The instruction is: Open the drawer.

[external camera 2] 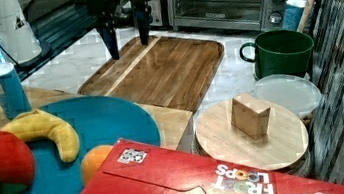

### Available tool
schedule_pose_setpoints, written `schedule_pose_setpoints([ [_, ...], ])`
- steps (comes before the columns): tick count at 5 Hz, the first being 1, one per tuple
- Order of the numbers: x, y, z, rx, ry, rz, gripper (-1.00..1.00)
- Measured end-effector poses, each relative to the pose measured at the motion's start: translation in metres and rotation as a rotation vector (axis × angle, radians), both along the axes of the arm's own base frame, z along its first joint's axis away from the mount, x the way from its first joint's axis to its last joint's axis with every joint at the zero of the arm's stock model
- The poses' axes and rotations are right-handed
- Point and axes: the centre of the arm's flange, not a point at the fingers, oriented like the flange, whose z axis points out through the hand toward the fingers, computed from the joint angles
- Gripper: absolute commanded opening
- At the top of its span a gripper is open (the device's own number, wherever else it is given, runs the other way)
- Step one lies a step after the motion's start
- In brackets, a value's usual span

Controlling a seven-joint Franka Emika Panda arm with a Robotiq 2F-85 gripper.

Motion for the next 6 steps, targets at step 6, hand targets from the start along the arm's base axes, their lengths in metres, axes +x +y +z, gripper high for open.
schedule_pose_setpoints([
  [6,-0.013,-0.022,-0.123,0.014,0.102,-0.004,1.0],
])
